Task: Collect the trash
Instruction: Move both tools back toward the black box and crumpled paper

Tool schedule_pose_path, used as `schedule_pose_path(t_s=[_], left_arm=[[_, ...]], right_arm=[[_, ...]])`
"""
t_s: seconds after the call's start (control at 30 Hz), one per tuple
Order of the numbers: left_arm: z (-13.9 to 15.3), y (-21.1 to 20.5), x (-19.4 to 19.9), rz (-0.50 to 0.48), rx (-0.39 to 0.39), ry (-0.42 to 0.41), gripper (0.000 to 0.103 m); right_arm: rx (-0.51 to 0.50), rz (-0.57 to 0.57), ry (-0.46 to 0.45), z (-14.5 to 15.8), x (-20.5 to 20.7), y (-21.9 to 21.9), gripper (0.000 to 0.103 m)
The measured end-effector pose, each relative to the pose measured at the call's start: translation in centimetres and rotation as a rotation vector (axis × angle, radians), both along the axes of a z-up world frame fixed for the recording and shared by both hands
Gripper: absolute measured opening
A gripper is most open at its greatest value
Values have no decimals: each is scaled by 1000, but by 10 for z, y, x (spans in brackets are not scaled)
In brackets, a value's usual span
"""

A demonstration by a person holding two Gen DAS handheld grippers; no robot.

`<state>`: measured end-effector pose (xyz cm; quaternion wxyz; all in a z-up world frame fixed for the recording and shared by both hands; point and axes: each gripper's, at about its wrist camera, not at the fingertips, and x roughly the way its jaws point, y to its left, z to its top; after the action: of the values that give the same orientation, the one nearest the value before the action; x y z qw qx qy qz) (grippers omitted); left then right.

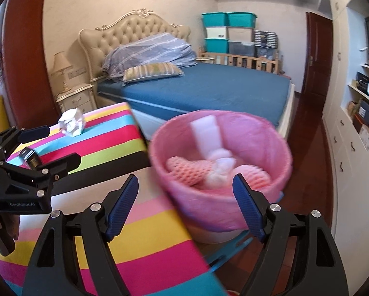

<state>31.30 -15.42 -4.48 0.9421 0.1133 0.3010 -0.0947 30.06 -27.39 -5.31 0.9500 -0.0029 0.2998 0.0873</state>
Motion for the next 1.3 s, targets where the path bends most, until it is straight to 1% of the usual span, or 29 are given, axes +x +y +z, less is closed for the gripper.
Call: schedule_pose_path(t_s=[0.17, 0.27, 0.37, 0.5, 0.53, 0.63, 0.73, 0.93, 1.0, 1.13, 1.23, 1.3], left_arm=[[-4, 33, -22, 67, -15, 10, 98], [-4, 53, -36, 116, -9, 5, 98], [-4, 74, -48, 177, -25, 5, 98], [-6, 102, -55, 288, -79, 23, 98], [-8, 111, -54, 332, -99, 32, 98], [-11, 124, -50, 401, -147, 58, 98], [-15, 138, -42, 485, -213, 78, 98], [-19, 153, -9, 632, -292, 116, 98], [-18, 157, 2, 682, -300, 118, 98], [-22, 167, 20, 758, -288, 129, 98], [-25, 173, 30, 790, -262, 143, 98], [-28, 179, 32, 790, -257, 165, 93]], right_arm=[[-7, 57, 14, -2, -3, 32, 76], [-14, 89, 26, -4, -4, 51, 76], [-18, 117, 33, -5, -5, 66, 76], [-14, 145, 42, -7, -6, 79, 76], [-13, 150, 43, -7, -6, 81, 76], [-14, 165, 44, -10, -7, 86, 76], [-2, 166, 48, -10, -8, 82, 76], [33, 136, 53, -11, -4, 65, 76], [40, 126, 57, -12, -2, 59, 76], [54, 110, 67, -13, 3, 50, 76], [64, 109, 75, -15, 5, 48, 76], [62, 114, 77, -14, 8, 50, 76]])
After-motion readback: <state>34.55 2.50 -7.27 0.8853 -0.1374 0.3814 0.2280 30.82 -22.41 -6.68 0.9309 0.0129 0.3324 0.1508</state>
